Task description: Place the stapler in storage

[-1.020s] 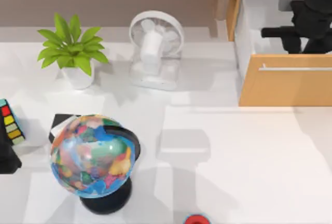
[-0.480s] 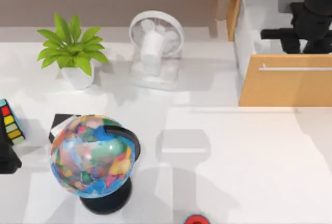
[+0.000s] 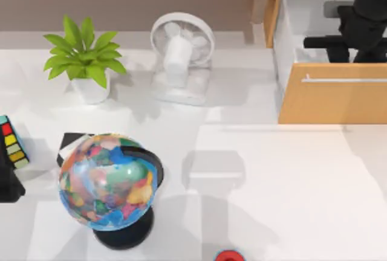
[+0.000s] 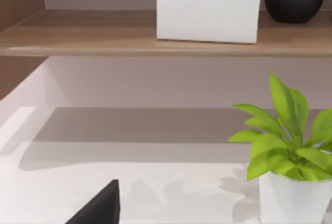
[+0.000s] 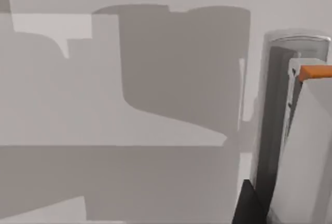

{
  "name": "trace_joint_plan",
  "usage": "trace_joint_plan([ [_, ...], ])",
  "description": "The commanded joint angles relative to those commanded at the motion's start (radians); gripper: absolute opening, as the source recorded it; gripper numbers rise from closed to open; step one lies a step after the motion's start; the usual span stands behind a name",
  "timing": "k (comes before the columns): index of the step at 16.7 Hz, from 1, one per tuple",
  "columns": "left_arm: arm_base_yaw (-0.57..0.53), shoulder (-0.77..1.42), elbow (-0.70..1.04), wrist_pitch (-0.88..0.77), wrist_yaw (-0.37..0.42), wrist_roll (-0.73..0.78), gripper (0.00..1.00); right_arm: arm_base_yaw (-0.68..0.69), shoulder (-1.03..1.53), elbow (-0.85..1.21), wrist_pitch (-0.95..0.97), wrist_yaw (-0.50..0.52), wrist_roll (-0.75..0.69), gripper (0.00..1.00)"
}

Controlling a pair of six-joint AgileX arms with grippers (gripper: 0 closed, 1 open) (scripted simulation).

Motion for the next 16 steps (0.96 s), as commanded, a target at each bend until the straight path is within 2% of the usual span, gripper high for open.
trace_joint_plan([
  [10, 0.0, 0.0, 0.0, 0.0, 0.0, 0.0, 1.0, 0.0, 0.0, 0.0, 0.0, 0.0, 0.0, 0.98],
  [16, 0.0, 0.0, 0.0, 0.0, 0.0, 0.0, 1.0, 0.0, 0.0, 0.0, 0.0, 0.0, 0.0, 1.0],
])
